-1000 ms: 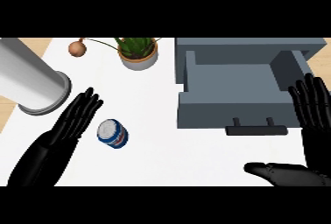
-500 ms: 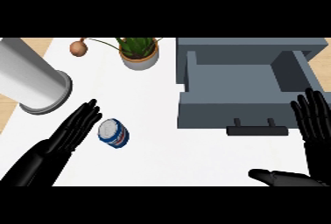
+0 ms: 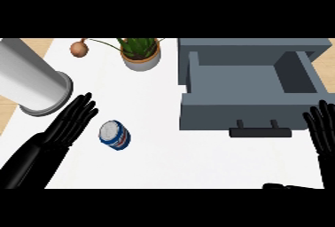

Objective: Pick up the can, place it into the drawer and close the drawer

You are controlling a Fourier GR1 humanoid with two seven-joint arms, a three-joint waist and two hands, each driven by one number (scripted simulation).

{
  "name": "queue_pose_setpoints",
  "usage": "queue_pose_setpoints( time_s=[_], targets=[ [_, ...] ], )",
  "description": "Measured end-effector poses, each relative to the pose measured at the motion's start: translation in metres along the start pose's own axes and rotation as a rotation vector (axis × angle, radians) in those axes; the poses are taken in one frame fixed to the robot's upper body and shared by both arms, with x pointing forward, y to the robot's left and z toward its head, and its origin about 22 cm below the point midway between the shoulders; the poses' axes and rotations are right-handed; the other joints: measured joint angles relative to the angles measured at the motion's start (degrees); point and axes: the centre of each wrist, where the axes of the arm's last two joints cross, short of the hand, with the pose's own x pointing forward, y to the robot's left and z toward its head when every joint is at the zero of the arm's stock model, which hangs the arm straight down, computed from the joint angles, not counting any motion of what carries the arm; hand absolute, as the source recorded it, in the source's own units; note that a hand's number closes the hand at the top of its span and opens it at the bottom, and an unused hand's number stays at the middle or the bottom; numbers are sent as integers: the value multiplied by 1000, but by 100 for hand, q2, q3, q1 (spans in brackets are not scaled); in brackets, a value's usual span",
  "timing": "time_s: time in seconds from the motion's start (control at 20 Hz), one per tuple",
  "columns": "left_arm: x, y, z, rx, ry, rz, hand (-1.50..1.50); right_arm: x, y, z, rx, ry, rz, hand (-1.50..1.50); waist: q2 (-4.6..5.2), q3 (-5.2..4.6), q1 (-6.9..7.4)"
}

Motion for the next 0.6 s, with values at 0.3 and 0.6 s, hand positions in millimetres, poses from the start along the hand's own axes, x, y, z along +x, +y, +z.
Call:
queue_pose_setpoints(
  time_s=[0.3,0.6],
  targets=[
    [-21,3,-11,11,19,-4,-150,-7,-8,1,-1,1,-1,-150,2,-1,-2],
    [-42,7,-18,16,34,-9,-150,-9,-14,9,-4,-4,10,-150,2,-1,-7]
  ],
)
